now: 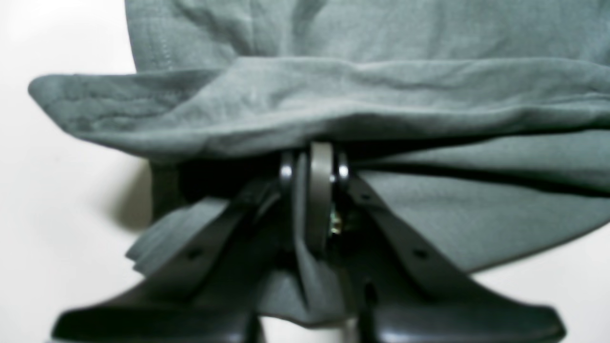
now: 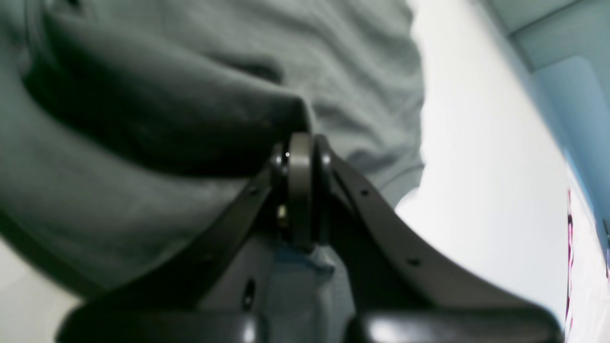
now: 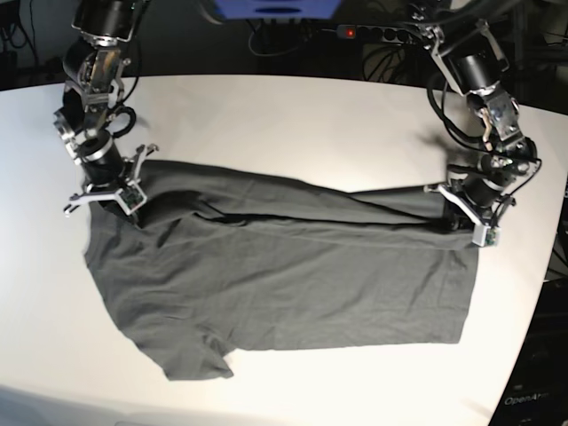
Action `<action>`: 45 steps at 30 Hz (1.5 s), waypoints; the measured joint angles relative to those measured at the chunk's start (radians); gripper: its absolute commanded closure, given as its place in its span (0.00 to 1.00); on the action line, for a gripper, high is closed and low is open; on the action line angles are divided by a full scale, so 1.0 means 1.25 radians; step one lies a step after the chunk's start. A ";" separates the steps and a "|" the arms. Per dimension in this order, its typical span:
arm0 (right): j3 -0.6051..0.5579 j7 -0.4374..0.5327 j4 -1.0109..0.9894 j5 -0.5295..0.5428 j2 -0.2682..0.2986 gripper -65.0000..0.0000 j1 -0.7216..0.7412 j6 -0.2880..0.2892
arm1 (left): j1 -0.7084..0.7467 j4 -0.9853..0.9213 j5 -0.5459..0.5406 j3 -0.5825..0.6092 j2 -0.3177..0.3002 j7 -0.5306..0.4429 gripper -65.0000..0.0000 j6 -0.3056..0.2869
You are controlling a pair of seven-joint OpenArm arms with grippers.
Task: Fold the T-shirt properly
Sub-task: 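Drag both held shoulder edges toward the robot to smooth the shirt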
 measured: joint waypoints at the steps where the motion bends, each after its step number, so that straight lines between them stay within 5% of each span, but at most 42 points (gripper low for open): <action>1: 0.000 0.001 -0.010 -0.011 0.000 0.98 0.005 0.000 | 0.000 0.000 0.000 0.000 -0.001 0.000 0.96 0.000; 5: 0.000 0.002 -0.016 -0.017 -0.001 0.93 0.003 -0.001 | 0.000 0.000 0.000 0.000 -0.002 0.002 0.96 0.000; 11: 0.001 0.004 -0.016 -0.020 -0.014 0.50 0.001 0.000 | 0.000 0.000 0.000 0.001 -0.002 0.002 0.96 0.000; 17: 0.001 0.016 -0.014 -0.016 -0.013 0.32 -0.016 -0.006 | 0.000 0.000 0.001 0.002 -0.004 0.002 0.96 0.000; 42: 0.027 0.002 0.084 -0.017 -0.040 0.31 -0.108 -0.003 | 0.032 0.111 0.044 0.002 0.006 0.079 0.96 0.010; 45: 0.027 0.002 0.084 -0.017 -0.050 0.38 -0.103 -0.005 | 0.034 0.144 0.064 0.000 0.028 0.088 0.96 0.014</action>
